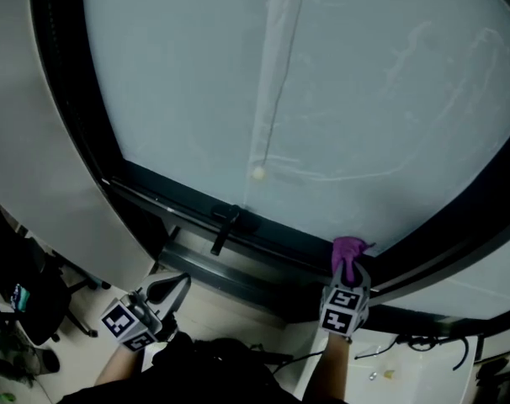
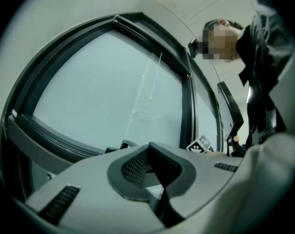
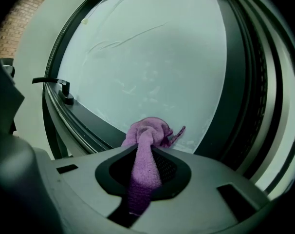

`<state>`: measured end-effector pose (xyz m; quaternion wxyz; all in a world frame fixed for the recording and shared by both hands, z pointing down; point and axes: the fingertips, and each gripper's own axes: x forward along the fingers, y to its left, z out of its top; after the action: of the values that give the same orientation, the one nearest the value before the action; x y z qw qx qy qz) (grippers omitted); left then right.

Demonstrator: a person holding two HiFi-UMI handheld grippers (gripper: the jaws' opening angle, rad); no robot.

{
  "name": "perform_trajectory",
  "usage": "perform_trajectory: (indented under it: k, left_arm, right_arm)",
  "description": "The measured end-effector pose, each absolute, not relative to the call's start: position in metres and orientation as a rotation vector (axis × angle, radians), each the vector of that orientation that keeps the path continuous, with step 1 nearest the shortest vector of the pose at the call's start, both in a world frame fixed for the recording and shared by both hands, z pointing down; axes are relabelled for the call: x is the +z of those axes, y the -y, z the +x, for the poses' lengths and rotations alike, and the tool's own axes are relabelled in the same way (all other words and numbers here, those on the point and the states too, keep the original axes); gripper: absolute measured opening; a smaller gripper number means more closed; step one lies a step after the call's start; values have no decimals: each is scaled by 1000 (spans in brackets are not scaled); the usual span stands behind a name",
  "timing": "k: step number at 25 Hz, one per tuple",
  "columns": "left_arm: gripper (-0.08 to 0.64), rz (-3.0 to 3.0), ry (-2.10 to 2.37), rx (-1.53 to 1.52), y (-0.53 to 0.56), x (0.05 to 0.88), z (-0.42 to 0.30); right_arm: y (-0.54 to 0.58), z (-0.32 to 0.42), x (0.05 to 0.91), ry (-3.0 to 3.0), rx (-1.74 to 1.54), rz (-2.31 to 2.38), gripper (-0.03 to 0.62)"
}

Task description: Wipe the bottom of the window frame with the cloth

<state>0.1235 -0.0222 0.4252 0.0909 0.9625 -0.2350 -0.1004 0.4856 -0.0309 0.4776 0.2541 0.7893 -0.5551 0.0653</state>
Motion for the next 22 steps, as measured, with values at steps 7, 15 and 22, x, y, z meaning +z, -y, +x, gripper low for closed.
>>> perform_trajectory:
  k: [7, 15, 22]
  left_arm:
    - [2, 2897, 708, -279, 49, 421, 83]
    - [2, 2887, 705, -358, 75, 407, 57]
    - [2, 2885, 740, -375, 89, 407, 36]
  right_arm:
    - [42, 474, 475, 1471, 248, 2188, 61]
    - [59, 443, 475, 1500, 297, 2167, 63]
    - [77, 422, 474, 1524, 282, 2123, 63]
